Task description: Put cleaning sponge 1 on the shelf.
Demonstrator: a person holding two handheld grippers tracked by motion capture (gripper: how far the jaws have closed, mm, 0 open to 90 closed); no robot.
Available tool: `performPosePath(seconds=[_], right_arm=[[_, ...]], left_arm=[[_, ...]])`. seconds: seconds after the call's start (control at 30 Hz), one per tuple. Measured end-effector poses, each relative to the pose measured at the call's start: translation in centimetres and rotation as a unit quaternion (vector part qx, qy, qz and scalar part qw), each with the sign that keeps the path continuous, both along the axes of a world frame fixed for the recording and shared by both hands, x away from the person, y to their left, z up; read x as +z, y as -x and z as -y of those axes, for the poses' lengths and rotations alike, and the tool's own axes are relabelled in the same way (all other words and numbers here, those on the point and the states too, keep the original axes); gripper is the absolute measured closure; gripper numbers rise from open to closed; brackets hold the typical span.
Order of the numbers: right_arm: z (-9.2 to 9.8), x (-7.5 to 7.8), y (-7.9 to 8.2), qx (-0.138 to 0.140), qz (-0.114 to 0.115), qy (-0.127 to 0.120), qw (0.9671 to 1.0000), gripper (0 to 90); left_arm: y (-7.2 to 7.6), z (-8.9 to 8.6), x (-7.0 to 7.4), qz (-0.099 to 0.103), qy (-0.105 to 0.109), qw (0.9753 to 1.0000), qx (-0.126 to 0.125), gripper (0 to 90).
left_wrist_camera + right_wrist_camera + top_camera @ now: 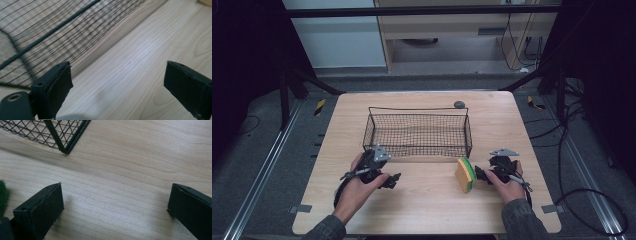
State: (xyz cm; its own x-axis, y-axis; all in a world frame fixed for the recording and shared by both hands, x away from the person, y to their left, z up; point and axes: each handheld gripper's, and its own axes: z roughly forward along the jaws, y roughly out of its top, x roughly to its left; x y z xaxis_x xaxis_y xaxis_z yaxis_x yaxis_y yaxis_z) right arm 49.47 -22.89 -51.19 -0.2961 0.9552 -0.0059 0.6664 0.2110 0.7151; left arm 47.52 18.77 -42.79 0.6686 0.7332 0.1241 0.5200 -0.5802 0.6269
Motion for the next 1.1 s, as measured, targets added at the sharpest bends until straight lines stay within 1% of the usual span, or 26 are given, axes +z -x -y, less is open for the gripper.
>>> performPosePath(seconds=[0.03, 0.07, 0.2, 0.23, 0.27, 0.33, 0.4, 0.43, 0.57, 0.63, 0.7, 0.77, 0.8, 0.83, 0.87, 0.93, 1.0, 1.03, 1.1], right_arm=[[-0.1, 0.1, 0.1, 0.001, -0.003, -0.002, 1.0000, 0.4], [-0.1, 0.1, 0.1, 0.001, -0.003, -0.002, 1.0000, 0.4], [-0.1, 0.1, 0.0, 0.006, -0.004, -0.003, 1.0000, 0.4], [-0.2, 0.1, 0.0, 0.006, -0.005, -0.002, 1.0000, 0.4], [-0.2, 0.1, 0.0, 0.008, -0.005, 0.000, 1.0000, 0.5], [-0.2, 0.1, 0.0, 0.008, -0.006, 0.000, 1.0000, 0.4], [-0.2, 0.1, 0.0, 0.007, -0.007, -0.002, 1.0000, 0.5], [-0.2, 0.1, 0.0, 0.007, -0.006, -0.002, 1.0000, 0.5], [-0.3, 0.1, 0.1, 0.006, -0.007, -0.001, 1.0000, 0.6], [-0.4, 0.1, 0.1, 0.006, -0.007, -0.002, 1.0000, 0.6], [-0.3, 0.1, 0.1, 0.009, -0.005, -0.001, 0.9999, 0.6], [-0.3, 0.1, 0.1, 0.012, -0.006, -0.002, 0.9999, 0.6], [-0.4, 0.1, 0.2, 0.012, -0.006, -0.003, 0.9999, 0.6], [-0.4, 0.1, 0.1, 0.013, -0.007, -0.003, 0.9999, 0.6], [-0.4, 0.1, 0.1, 0.013, -0.007, -0.002, 0.9999, 0.6], [-0.4, 0.1, 0.1, 0.014, -0.007, -0.002, 0.9999, 0.6], [-0.3, 0.1, 0.1, 0.017, -0.006, 0.002, 0.9998, 0.6], [-0.4, 0.1, 0.2, 0.017, -0.006, 0.002, 0.9998, 0.6], [-0.4, 0.1, 0.2, 0.016, -0.007, 0.002, 0.9998, 0.6]], left_arm=[[-0.1, -0.4, 0.5, -0.006, -0.011, 0.9999, 0.002, 6.7], [-0.2, -0.9, 1.0, -0.007, -0.021, 0.9998, 0.003, 6.7], [-0.7, -2.6, 2.9, -0.030, -0.046, 0.9985, -0.003, 7.5], [-0.8, -3.0, 3.3, -0.032, -0.060, 0.9977, -0.004, 8.0], [-0.9, -3.4, 3.6, -0.033, -0.066, 0.9973, -0.004, 9.4], [-1.0, -4.3, 4.2, -0.044, -0.075, 0.9962, -0.004, 14.1], [-0.9, -5.2, 4.5, -0.064, -0.074, 0.9952, -0.003, 19.7], [-0.9, -5.6, 4.5, -0.075, -0.075, 0.9943, -0.002, 21.8], [-0.6, -7.0, 3.8, -0.110, -0.094, 0.9895, -0.002, 31.9], [-0.5, -7.4, 3.2, -0.131, -0.095, 0.9869, -0.001, 36.1], [-0.5, -7.7, 2.4, -0.149, -0.090, 0.9847, 0.003, 39.6], [-0.4, -7.6, 1.6, -0.161, -0.097, 0.9823, 0.004, 42.5], [-0.4, -7.5, 1.2, -0.166, -0.107, 0.9803, 0.003, 43.2], [-0.5, -7.5, 0.8, -0.167, -0.115, 0.9792, 0.003, 44.0], [-0.5, -7.4, 0.5, -0.171, -0.117, 0.9783, 0.005, 44.8], [-0.6, -7.4, 0.0, -0.177, -0.113, 0.9778, 0.007, 48.3], [-0.8, -7.4, -0.2, -0.178, -0.116, 0.9770, 0.005, 50.8], [-0.7, -7.4, -0.2, -0.181, -0.115, 0.9767, 0.008, 53.3], [-0.9, -7.5, -0.2, -0.180, -0.113, 0.9771, 0.009, 54.6]])
